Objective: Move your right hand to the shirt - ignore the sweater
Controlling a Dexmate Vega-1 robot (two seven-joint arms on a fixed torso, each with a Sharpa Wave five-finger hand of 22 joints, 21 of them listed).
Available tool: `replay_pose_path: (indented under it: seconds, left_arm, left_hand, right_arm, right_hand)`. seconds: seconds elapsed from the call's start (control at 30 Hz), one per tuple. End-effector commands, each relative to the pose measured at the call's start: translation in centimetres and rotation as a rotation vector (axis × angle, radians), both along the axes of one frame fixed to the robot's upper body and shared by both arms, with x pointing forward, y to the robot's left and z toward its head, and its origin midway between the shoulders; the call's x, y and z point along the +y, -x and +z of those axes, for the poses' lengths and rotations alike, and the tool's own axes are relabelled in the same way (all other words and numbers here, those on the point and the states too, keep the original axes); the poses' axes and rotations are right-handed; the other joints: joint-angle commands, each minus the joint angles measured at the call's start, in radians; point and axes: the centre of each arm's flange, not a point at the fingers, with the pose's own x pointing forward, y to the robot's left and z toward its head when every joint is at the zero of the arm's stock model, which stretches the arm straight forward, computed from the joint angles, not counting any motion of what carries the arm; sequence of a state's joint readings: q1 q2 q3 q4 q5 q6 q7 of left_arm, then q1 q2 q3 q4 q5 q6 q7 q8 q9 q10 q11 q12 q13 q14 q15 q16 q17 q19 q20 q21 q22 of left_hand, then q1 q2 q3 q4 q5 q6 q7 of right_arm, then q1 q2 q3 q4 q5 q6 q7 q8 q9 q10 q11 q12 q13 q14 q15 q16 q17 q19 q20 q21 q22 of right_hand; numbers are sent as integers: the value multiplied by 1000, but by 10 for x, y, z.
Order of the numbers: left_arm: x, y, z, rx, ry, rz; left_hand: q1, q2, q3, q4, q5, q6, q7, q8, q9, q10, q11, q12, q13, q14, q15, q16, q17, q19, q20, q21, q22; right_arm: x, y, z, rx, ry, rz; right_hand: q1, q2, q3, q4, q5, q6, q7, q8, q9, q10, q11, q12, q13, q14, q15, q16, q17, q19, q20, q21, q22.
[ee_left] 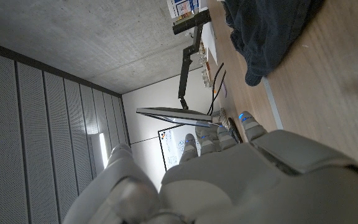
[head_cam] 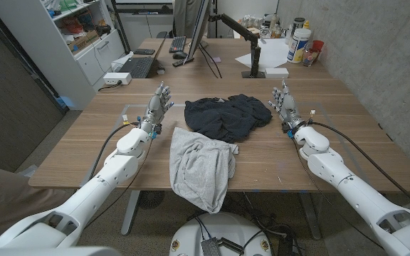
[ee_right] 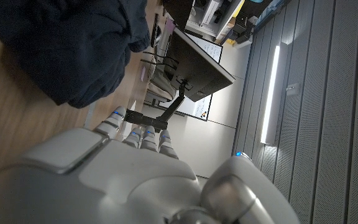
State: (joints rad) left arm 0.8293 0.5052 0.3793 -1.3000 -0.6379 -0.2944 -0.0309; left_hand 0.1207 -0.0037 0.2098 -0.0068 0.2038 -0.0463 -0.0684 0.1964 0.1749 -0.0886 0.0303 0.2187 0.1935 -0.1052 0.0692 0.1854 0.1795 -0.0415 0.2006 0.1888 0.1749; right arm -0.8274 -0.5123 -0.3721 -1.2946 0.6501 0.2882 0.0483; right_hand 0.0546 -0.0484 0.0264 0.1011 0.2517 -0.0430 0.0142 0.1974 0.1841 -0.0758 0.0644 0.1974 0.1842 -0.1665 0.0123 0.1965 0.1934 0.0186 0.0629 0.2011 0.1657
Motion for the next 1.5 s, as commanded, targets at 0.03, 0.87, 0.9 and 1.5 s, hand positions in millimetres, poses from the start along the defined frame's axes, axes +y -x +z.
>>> replay_pose_path:
  seconds: [0.03,0.87,0.9,1.5]
  left_arm:
    - [-5,4,11,-37,-9,-7]
    - [-1,2,5,-21,-20,-33]
    - [-1,2,5,-21,-20,-33]
    - [4,12,2,-32,-14,-19]
  left_hand:
    - [12,3,6,-1,5,4,-4,3,4,-7,2,6,2,-8,0,4,3,8,6,8,2]
    - [15,5,6,-4,4,7,-3,0,4,-5,2,5,2,-11,-3,3,3,3,8,5,2]
    - [15,5,6,-4,4,8,-3,0,4,-5,2,5,2,-10,-2,3,3,3,8,5,2]
    - [17,7,6,-7,3,10,0,-2,4,-4,2,3,2,-15,-3,2,4,1,7,4,2]
  right_arm:
    - [0,5,11,-23,19,4]
    - [4,19,12,-45,28,-37]
    - [4,19,12,-45,28,-37]
    - [10,38,13,-109,105,-92]
  right_hand:
    - [12,3,-2,6,5,-6,1,7,2,-2,0,7,5,-11,1,5,4,1,5,6,3]
    - [15,7,-3,4,5,-5,2,4,2,-6,1,4,5,-15,1,3,3,1,3,0,4]
    - [16,7,-3,4,5,-6,2,4,2,-7,1,4,5,-16,1,2,3,0,2,-1,4]
    - [18,10,-5,2,4,-7,0,1,2,-9,-5,2,5,-25,-7,-1,3,-4,-2,-5,4]
